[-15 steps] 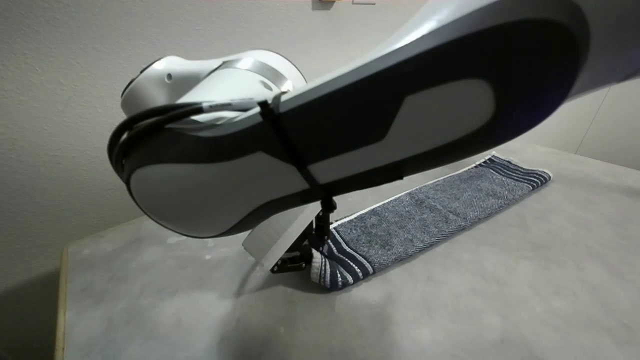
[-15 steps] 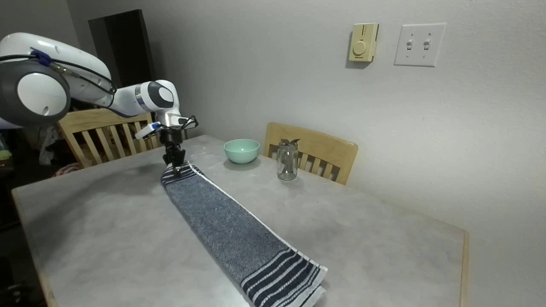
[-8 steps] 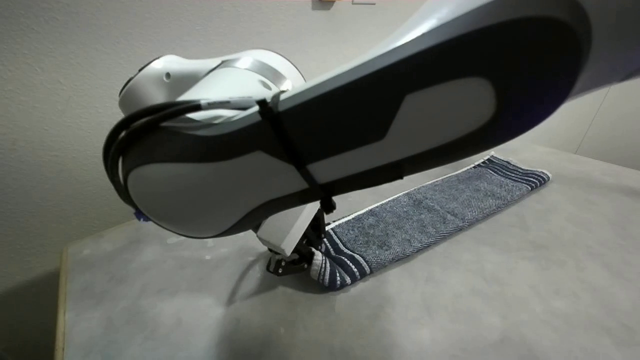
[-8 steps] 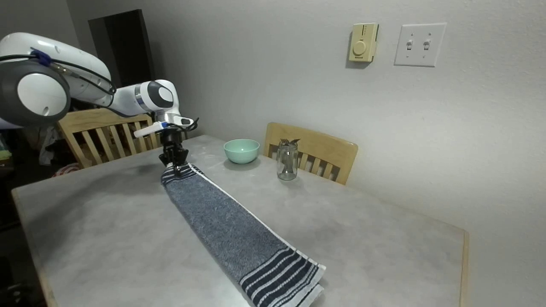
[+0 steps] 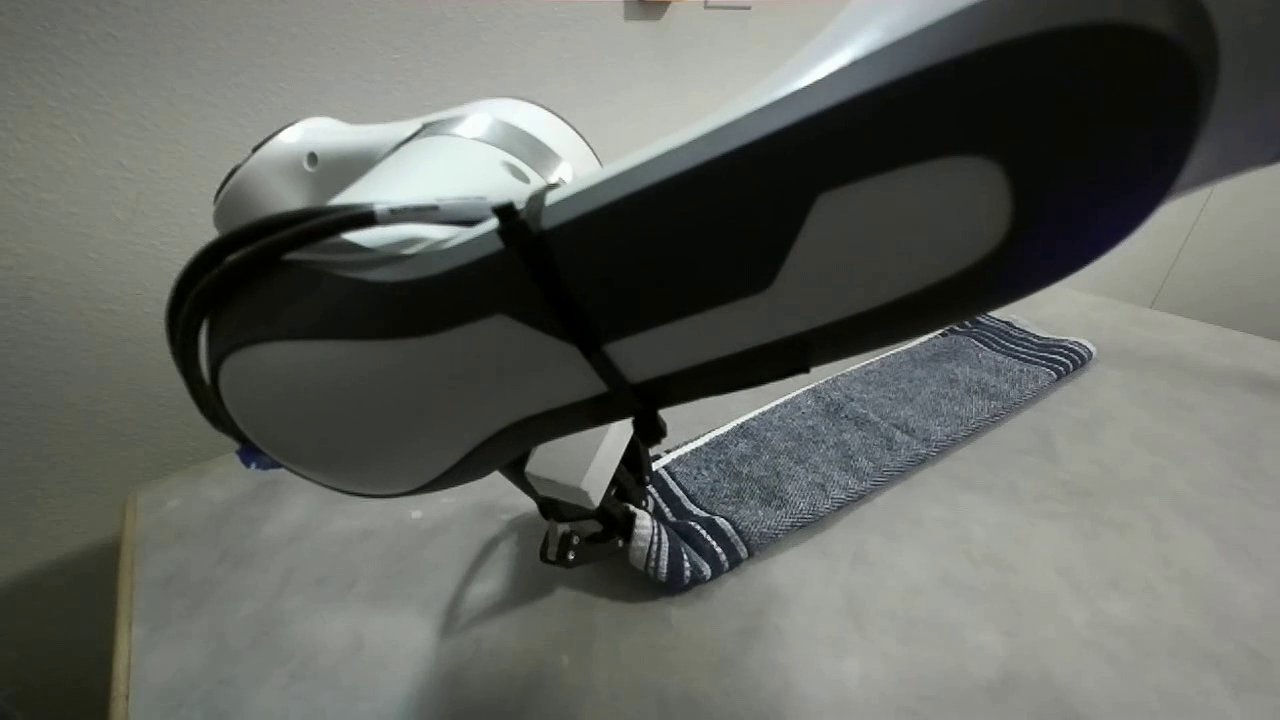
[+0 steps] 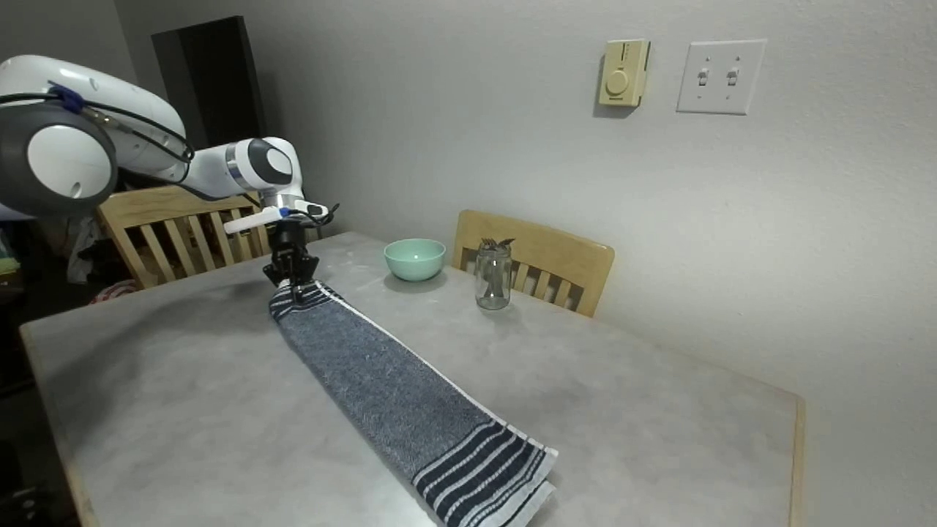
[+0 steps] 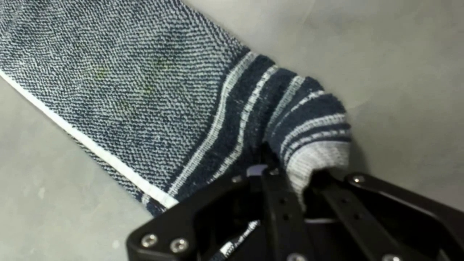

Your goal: Fold the grey towel in half

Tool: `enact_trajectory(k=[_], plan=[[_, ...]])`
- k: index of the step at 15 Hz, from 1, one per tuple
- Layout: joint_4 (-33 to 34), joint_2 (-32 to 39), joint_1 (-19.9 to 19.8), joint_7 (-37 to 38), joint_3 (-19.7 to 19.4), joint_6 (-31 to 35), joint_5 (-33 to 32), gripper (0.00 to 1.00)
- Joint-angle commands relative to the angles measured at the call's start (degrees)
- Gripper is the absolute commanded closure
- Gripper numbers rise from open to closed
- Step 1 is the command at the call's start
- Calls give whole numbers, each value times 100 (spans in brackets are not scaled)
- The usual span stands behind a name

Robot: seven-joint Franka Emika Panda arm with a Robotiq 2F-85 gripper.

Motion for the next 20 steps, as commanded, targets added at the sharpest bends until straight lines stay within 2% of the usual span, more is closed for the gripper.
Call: enact_trajectory(k=[1,9,13,16,20], plan=[[-221,-267,11,-240,-41,-222,-93,98],[-477,-852,-21,-551,-278,-262,-435,98],[-890,-1332,-99,-893,-417,-216,-673,98],[-1405,-1785,-230,-1420,-385,159,-764,98],[-2340,-2514,-464,-2040,-279,1010,-666,98]])
